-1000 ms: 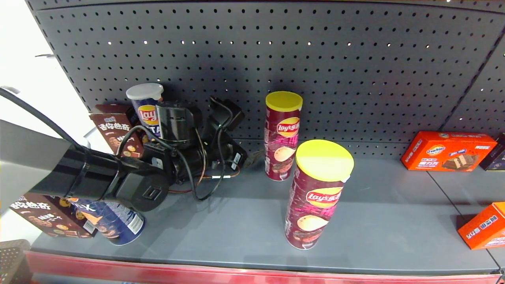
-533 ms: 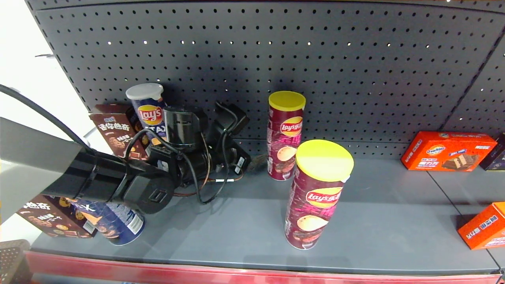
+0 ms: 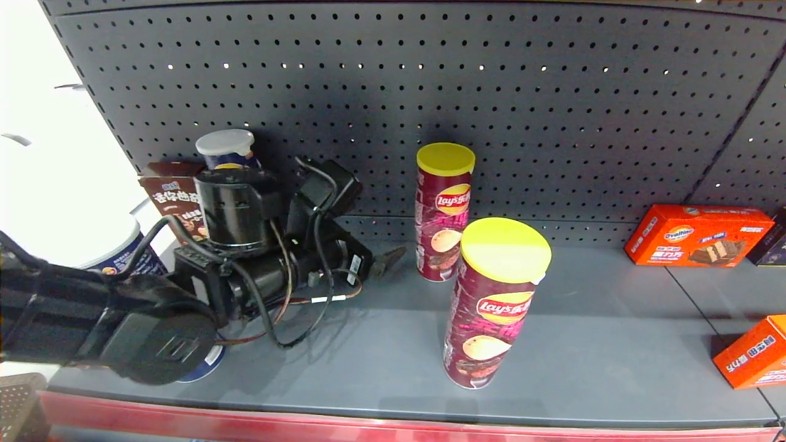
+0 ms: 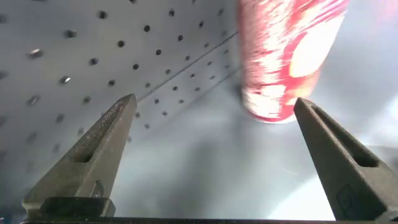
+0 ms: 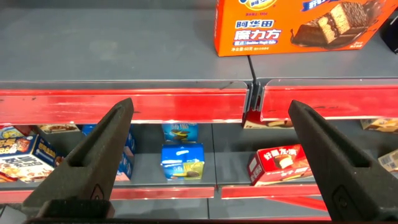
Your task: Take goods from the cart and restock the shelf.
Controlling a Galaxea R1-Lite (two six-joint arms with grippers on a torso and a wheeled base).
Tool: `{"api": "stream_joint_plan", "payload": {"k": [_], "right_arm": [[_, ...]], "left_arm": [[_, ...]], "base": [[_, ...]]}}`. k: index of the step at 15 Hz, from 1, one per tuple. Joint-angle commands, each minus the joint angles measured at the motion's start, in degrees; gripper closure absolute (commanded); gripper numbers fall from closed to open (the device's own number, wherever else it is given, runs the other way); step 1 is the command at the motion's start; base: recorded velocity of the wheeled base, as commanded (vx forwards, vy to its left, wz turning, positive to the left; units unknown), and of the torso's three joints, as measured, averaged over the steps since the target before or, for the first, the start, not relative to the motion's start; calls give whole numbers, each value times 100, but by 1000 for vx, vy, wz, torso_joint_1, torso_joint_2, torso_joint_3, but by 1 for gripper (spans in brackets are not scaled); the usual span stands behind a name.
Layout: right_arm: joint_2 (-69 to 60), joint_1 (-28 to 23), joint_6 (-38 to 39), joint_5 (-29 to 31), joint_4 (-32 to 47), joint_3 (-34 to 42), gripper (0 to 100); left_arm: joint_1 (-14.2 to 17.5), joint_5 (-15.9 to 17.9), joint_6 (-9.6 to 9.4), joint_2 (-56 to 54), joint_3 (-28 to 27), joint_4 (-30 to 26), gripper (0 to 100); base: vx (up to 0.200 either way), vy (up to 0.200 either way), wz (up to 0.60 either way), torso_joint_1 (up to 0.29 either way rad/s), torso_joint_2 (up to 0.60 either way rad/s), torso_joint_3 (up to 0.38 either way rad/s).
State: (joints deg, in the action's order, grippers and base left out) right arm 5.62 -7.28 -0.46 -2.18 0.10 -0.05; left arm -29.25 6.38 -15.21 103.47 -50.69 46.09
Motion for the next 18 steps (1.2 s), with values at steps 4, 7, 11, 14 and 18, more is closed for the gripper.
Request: {"api": "stream_joint_plan", "payload": {"k": [4, 7, 11, 14, 18], "right_arm": [[9, -2, 2, -2, -1, 5, 0], [9, -2, -6, -2, -1, 5, 0], [9, -2, -6, -2, -1, 5, 0], [9, -2, 2, -2, -1, -4, 0], [9, -2, -6, -2, -1, 5, 0]], "left_arm": [[-626, -488, 475, -1734, 1949, 945, 0], [-995, -655, 572, -2798, 2819, 954, 0], [-1558, -611, 634, -4380, 4322, 866, 0], [-1663, -602, 599, -5540, 5060, 840, 0], [-1479, -602, 634, -7755, 5069, -1375, 0]], "base": [[0, 0, 0, 0, 0, 0], [0, 0, 0, 0, 0, 0], [0, 0, 0, 0, 0, 0], [0, 0, 0, 0, 0, 0], [0, 0, 0, 0, 0, 0]]}}
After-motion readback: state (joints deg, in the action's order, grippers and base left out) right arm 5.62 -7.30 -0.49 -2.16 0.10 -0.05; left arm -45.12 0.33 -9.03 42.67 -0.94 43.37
